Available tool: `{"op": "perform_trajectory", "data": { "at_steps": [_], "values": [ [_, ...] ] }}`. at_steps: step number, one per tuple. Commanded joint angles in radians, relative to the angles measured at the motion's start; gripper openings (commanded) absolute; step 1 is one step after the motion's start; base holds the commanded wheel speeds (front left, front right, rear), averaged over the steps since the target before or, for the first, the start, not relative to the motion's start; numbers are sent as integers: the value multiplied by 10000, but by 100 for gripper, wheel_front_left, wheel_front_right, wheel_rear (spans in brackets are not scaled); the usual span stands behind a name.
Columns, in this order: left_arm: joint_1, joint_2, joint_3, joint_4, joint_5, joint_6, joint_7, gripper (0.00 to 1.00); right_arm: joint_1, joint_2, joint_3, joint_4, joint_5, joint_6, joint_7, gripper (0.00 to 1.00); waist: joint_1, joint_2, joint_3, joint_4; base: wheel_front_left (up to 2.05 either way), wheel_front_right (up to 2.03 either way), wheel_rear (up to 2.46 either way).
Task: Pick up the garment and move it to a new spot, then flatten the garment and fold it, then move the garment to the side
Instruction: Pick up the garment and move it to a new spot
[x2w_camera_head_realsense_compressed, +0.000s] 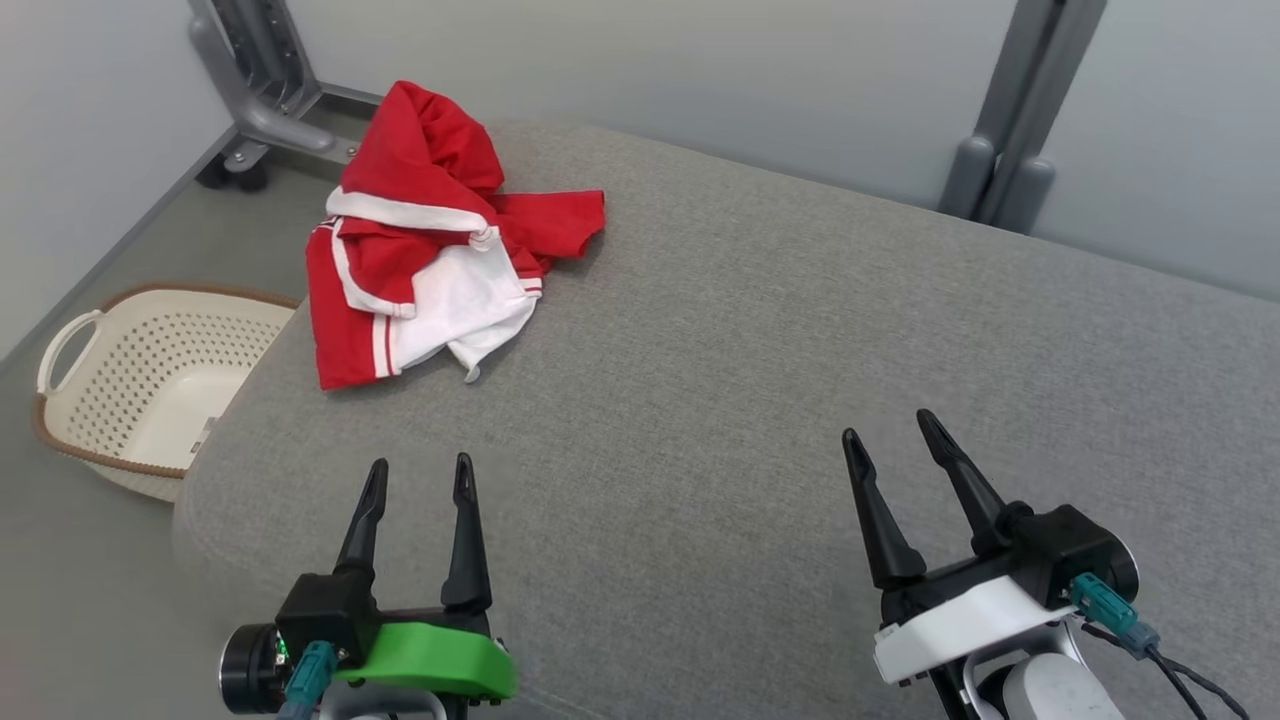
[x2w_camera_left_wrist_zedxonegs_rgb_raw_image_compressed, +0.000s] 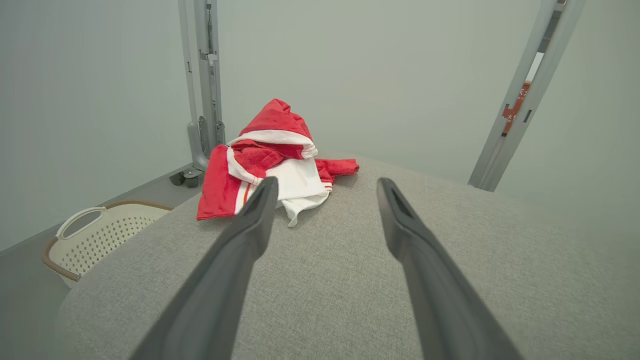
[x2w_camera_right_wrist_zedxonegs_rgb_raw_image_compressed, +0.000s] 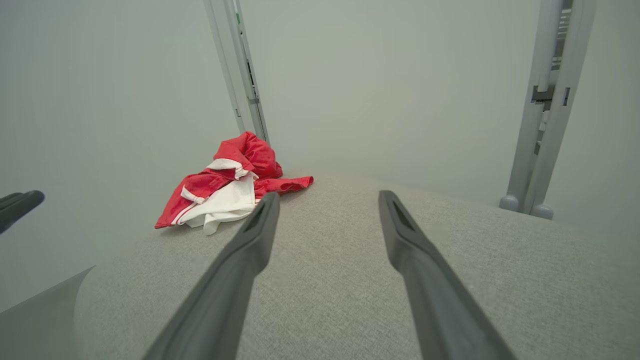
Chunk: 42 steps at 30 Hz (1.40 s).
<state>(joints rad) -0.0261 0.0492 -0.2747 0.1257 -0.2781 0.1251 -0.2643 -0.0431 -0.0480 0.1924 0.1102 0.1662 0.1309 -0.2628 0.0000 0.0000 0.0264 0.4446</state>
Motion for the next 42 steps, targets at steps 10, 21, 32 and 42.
{"op": "perform_trajectory", "data": {
  "at_steps": [10,21,32,42],
  "values": [
    [16,22,363,-96,50,18,-4,100,-144,-42,180,61,-30,-3,-32,100,0,0,139,393,0,0,0],
    [-752,20,1301,183,467,-382,-1,100,-510,-43,33,-99,-394,-3,-32,100,0,0,919,-524,0,0,0],
    [-4648,1252,2403,2962,316,-1196,594,100,-1388,-223,-823,-770,-1542,-5,-32,100,0,0,2952,-1682,0,0,0],
    [-8375,2782,2111,5817,665,-1692,3062,100,-1951,-580,-825,-1167,-1601,-5,-32,100,0,0,4369,-2404,0,0,0]
  ]
}}
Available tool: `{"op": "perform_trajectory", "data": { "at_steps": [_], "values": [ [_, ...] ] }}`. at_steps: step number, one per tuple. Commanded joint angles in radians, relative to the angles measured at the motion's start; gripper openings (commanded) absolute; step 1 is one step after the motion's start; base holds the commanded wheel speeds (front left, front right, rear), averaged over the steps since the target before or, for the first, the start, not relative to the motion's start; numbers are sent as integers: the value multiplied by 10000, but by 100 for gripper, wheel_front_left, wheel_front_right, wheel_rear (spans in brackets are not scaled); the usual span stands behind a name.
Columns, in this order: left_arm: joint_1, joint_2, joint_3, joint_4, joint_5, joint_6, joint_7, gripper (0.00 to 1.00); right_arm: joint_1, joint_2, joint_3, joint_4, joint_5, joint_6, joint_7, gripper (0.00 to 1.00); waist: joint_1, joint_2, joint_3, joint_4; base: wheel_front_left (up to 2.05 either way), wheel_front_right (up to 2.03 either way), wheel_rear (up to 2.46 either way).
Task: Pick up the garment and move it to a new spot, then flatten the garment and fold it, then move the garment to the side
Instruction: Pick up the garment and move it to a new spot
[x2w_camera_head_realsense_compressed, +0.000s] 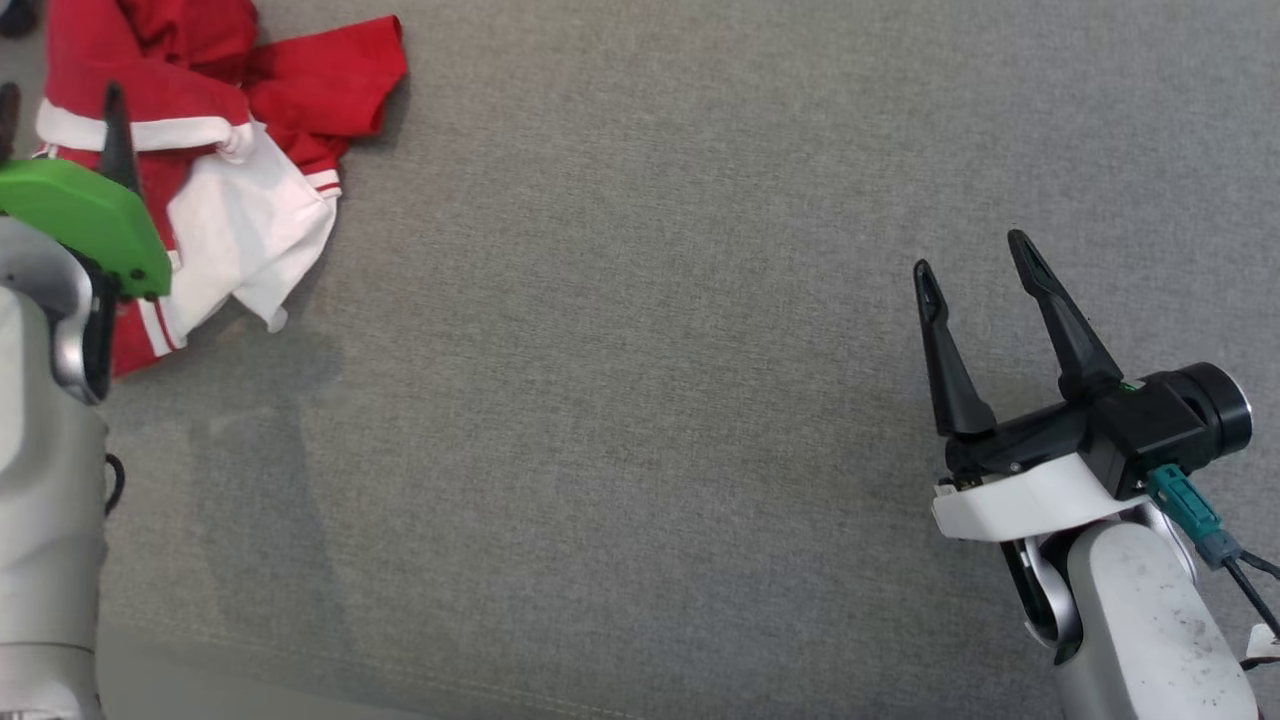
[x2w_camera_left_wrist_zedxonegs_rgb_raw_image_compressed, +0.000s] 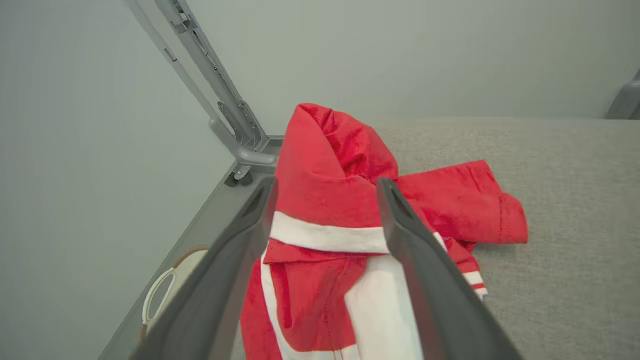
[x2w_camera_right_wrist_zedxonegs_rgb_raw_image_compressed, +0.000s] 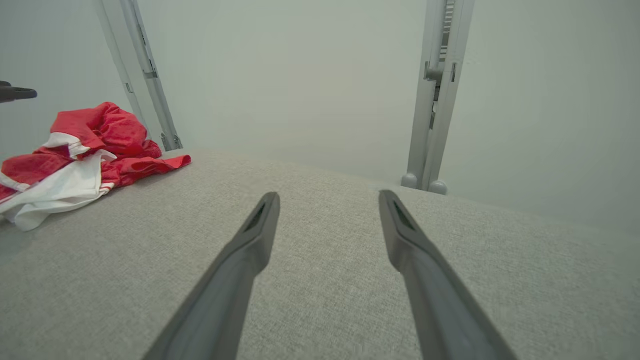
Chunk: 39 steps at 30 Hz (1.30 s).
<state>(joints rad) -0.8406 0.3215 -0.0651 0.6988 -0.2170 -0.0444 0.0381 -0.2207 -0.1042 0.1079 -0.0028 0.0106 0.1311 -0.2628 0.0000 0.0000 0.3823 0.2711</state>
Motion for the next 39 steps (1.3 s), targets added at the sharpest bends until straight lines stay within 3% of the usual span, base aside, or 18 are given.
{"op": "perform_trajectory", "data": {
  "at_steps": [1,13,14,15,22,31,39],
  "values": [
    [-472,138,2,333,83,19,146,100,-192,-24,68,-32,-56,-6,-32,100,0,0,884,-718,0,0,0],
    [-2297,855,484,2969,-324,450,718,100,-150,175,303,63,-220,-10,-32,100,0,0,1506,-1116,0,0,0],
    [-2372,863,495,3065,-368,411,692,36,-156,167,298,59,-226,-10,-32,100,0,0,1537,-1101,0,0,0],
    [-2482,867,470,3176,-383,379,637,0,-175,147,291,59,-228,-10,-32,100,0,0,1571,-1074,0,0,0],
    [-2865,756,284,3729,-343,307,50,0,-304,58,330,135,-234,-10,-32,100,0,0,1548,-863,0,0,0],
    [-3180,724,-56,3532,-30,276,-2238,0,-160,152,378,328,-117,-10,-32,100,0,0,635,-660,0,0,0],
    [-3038,613,-260,1308,324,430,-3056,0,245,397,255,539,172,-10,-31,100,0,0,-815,-499,0,0,0]
  ]
}}
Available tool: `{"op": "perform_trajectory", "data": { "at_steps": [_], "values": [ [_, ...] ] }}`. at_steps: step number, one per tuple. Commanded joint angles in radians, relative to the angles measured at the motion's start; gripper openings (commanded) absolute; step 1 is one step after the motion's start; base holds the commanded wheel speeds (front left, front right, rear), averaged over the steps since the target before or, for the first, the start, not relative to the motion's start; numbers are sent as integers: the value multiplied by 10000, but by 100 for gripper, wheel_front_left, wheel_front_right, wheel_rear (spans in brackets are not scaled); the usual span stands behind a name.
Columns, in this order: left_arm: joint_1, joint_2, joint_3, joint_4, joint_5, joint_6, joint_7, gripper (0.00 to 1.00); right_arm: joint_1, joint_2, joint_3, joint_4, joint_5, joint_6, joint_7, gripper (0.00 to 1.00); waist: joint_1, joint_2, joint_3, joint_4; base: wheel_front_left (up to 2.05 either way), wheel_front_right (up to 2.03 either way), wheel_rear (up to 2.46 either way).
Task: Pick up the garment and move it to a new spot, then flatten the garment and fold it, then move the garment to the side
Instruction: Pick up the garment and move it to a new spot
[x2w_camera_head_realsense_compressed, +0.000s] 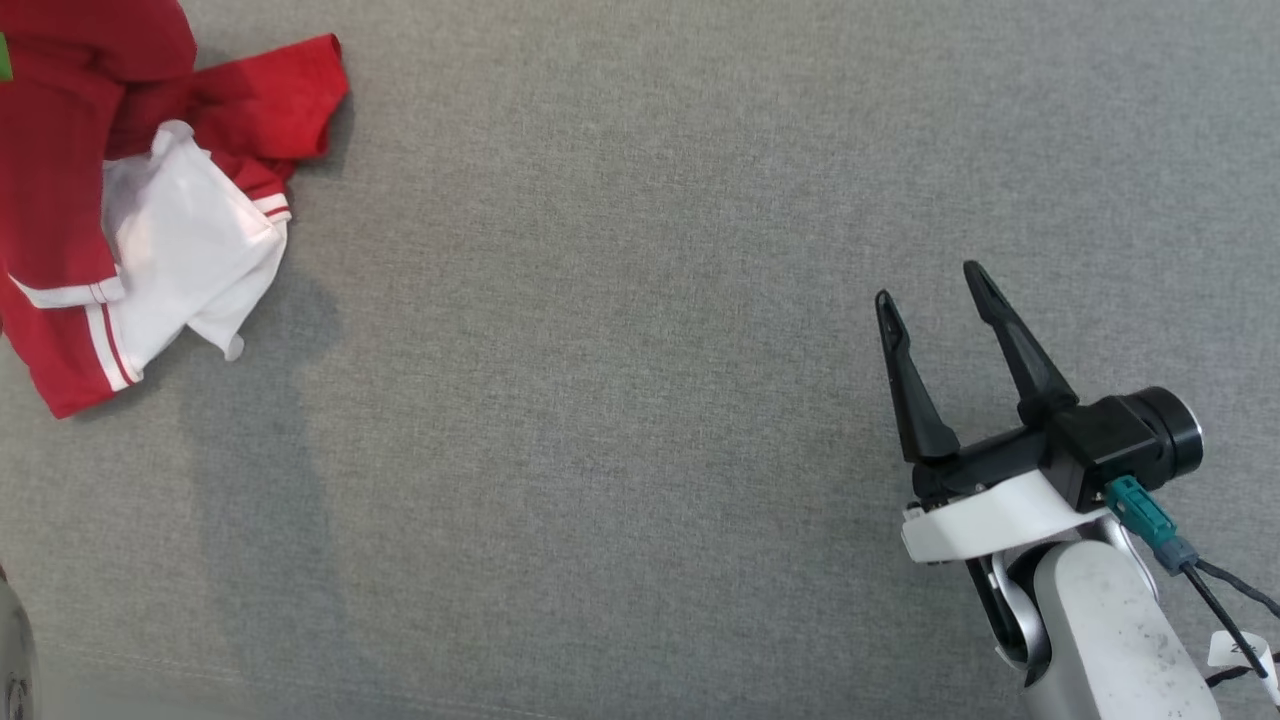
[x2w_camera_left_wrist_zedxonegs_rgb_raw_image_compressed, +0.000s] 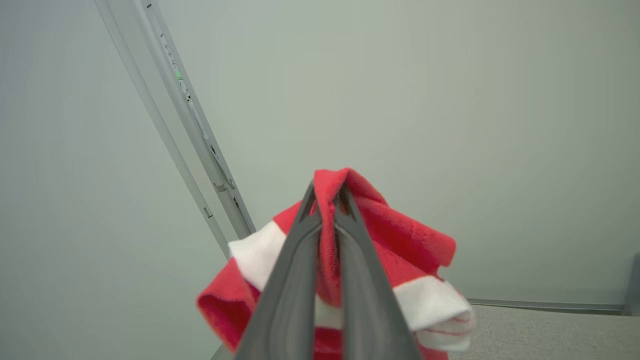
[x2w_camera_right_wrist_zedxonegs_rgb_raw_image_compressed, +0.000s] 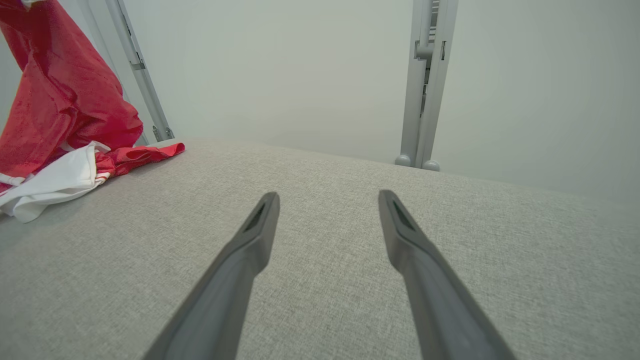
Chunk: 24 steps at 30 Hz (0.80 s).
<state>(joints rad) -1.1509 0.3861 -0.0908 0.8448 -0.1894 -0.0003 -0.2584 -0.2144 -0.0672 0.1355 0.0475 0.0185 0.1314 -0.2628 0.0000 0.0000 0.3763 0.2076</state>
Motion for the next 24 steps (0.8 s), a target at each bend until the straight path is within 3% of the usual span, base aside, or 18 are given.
{"op": "perform_trajectory", "data": {
  "at_steps": [1,5,12,18,24],
  "values": [
    [200,-66,-23,-545,91,-31,-80,0,229,56,-27,49,106,-13,-31,100,0,0,-900,144,0,0,0],
    [963,-287,-167,-2356,259,-108,-54,0,537,122,-16,112,209,-13,-33,100,0,0,-1659,98,0,0,0],
    [2323,-766,-596,-4018,48,-411,79,0,885,164,-182,-34,825,-13,-31,100,0,0,-2588,-280,0,0,0],
    [3474,-1439,-1012,-5271,-296,-413,645,0,909,154,-443,-247,1345,-13,-31,100,0,0,-2851,-882,0,0,0],
    [4380,-2273,-1771,-6172,-370,-253,1000,0,652,159,-333,-359,1352,-12,-33,100,0,0,-2795,-1951,0,0,0]
  ]
}}
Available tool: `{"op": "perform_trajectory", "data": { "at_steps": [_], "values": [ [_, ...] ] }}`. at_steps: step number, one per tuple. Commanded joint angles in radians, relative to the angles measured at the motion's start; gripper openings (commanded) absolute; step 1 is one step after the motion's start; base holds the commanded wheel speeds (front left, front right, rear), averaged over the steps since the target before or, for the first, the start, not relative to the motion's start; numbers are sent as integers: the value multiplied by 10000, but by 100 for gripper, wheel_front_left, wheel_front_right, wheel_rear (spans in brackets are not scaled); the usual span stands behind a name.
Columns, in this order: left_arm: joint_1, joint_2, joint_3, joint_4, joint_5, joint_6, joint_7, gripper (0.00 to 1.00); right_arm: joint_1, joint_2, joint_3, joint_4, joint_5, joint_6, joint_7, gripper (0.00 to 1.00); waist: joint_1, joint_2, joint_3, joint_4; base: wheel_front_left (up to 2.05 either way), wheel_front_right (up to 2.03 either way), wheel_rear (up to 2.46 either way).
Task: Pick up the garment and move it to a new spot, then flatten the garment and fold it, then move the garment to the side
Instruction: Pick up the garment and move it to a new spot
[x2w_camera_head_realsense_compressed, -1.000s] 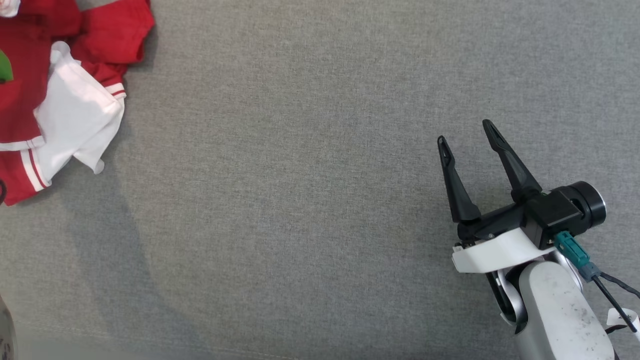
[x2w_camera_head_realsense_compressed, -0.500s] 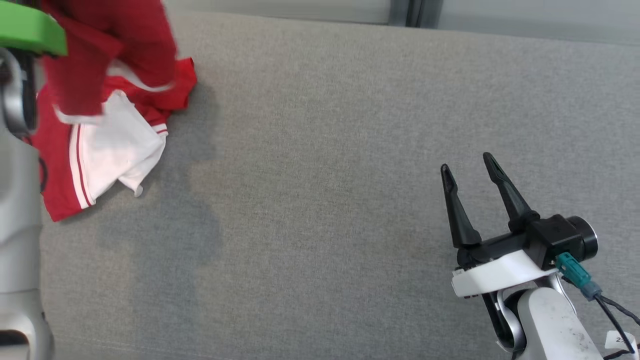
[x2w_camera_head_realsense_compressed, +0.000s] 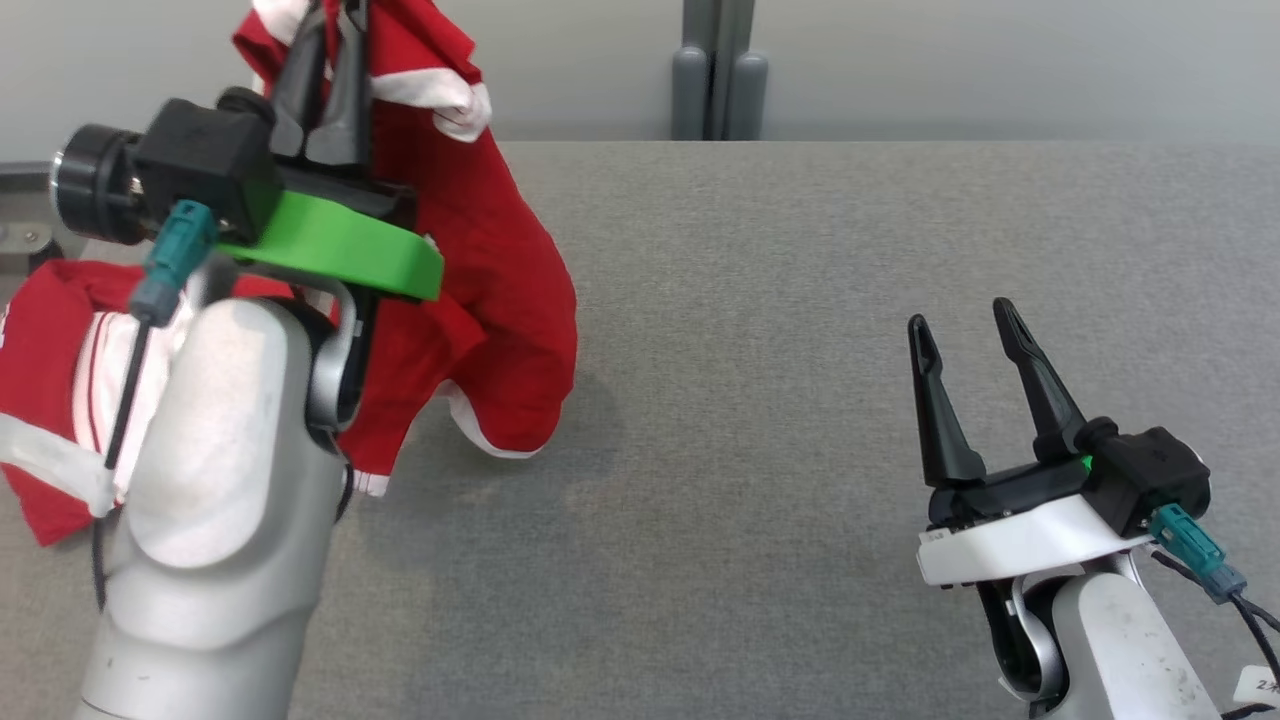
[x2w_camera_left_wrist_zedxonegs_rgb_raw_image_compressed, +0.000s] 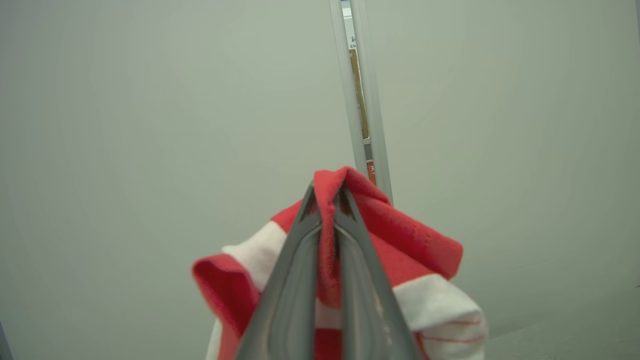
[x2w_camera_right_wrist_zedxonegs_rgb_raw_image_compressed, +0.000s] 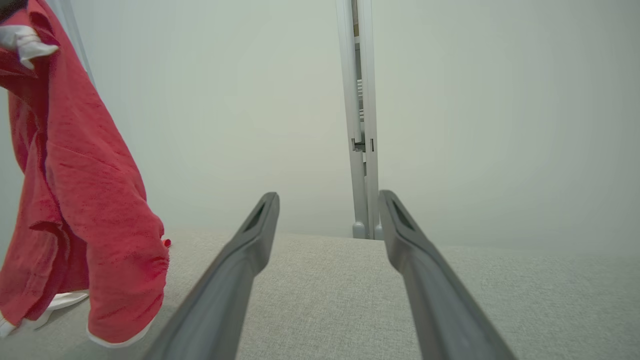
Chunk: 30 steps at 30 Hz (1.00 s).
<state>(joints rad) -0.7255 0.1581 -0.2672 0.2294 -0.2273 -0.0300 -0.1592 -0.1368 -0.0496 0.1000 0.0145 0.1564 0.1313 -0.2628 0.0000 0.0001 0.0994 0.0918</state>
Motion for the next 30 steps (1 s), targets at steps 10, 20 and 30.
{"op": "perform_trajectory", "data": {
  "at_steps": [10,20,30],
  "values": [
    [-54,-1010,-1294,810,-640,617,-385,0,-564,-15,432,-104,309,-10,-31,100,0,-1,527,-3106,0,0,0],
    [-987,-1047,-3758,2825,-2862,2043,-991,100,-750,-8,688,-174,852,-10,-31,100,0,-1,1282,-4797,0,0,0],
    [-1347,-1040,-5212,3096,-3665,2366,-1062,100,-654,-6,562,-154,637,-10,-31,100,0,-1,1228,-3806,0,0,0]
  ]
}}
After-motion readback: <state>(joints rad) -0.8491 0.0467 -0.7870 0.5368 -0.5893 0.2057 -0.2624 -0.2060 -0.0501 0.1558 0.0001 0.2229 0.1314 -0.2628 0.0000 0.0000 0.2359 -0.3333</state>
